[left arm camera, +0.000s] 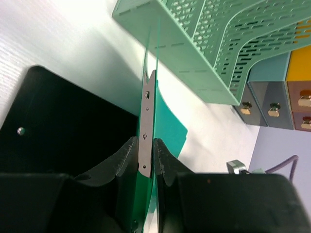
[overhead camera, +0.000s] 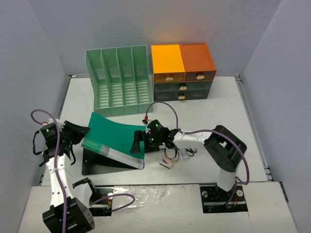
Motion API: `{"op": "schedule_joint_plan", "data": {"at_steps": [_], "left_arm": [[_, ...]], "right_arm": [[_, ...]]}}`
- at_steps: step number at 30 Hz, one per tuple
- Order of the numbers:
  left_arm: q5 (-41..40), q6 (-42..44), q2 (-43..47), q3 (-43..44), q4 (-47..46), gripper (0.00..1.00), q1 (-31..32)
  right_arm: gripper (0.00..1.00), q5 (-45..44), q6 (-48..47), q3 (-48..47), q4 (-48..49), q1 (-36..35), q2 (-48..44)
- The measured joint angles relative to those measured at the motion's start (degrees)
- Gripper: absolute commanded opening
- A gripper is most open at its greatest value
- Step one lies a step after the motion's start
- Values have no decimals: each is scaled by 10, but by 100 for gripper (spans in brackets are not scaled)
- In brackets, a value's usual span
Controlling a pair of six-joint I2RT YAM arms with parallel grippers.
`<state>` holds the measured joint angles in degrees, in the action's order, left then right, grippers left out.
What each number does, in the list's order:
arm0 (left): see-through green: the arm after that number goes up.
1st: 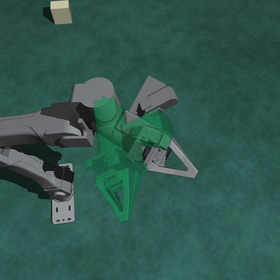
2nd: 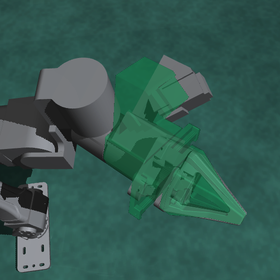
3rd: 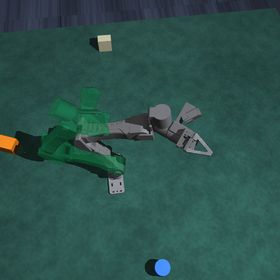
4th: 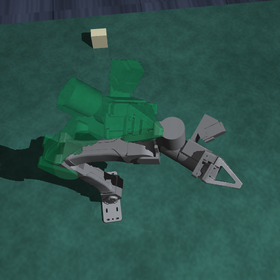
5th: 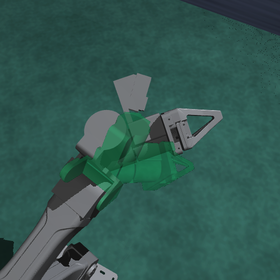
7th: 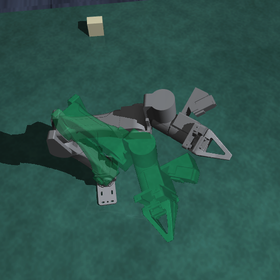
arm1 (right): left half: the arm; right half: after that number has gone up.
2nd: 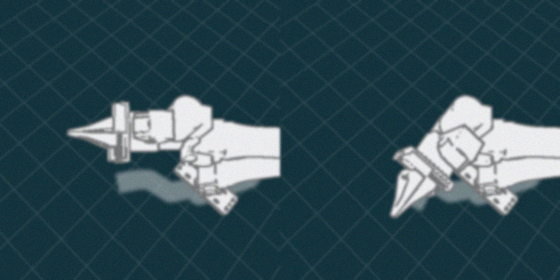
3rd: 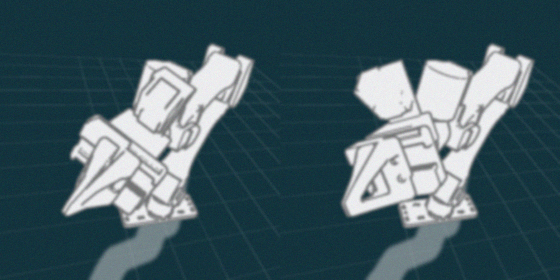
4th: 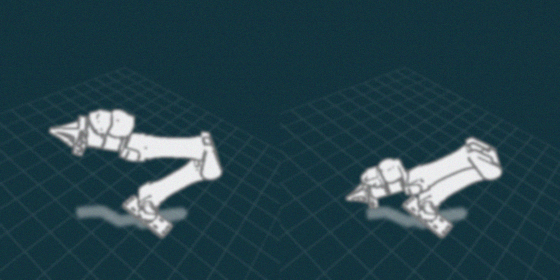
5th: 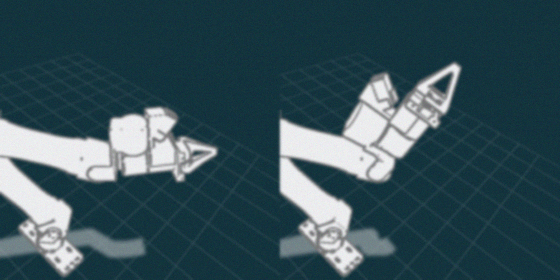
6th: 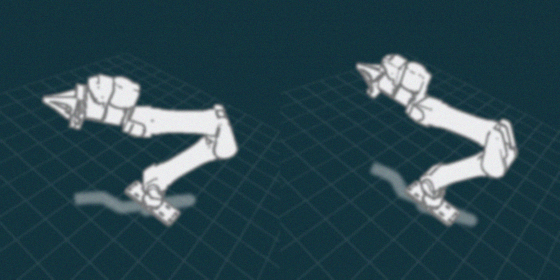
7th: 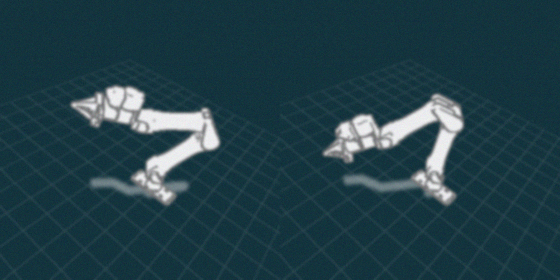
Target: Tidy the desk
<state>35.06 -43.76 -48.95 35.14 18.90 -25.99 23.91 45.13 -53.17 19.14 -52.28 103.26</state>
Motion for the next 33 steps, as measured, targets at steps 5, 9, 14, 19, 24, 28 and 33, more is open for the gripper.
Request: {"op": "schedule_joint_plan", "data": {"at_steps": [5, 9, 14, 19, 24, 28, 33], "left_arm": [[38, 15, -4, -7, 80, 0, 15], [85, 17, -19, -33, 167, 0, 49], [108, 15, -25, -37, 199, 0, 62], [113, 14, -29, -35, 199, 0, 71], [113, 12, -32, -34, 203, 0, 76], [121, 9, -32, -34, 200, 0, 76], [124, 5, -31, -34, 200, 0, 76]], "right_arm": [[100, -135, -35, -4, -55, -37, -31], [100, -223, -53, -11, -59, -49, -31], [100, -260, -65, -33, -64, -52, -6], [100, -296, -73, -46, -63, -71, 7], [100, -339, -93, -51, -77, -106, -12], [100, -367, -122, -65, -111, -121, -63], [100, -403, -153, -87, -140, -129, -142]]}}
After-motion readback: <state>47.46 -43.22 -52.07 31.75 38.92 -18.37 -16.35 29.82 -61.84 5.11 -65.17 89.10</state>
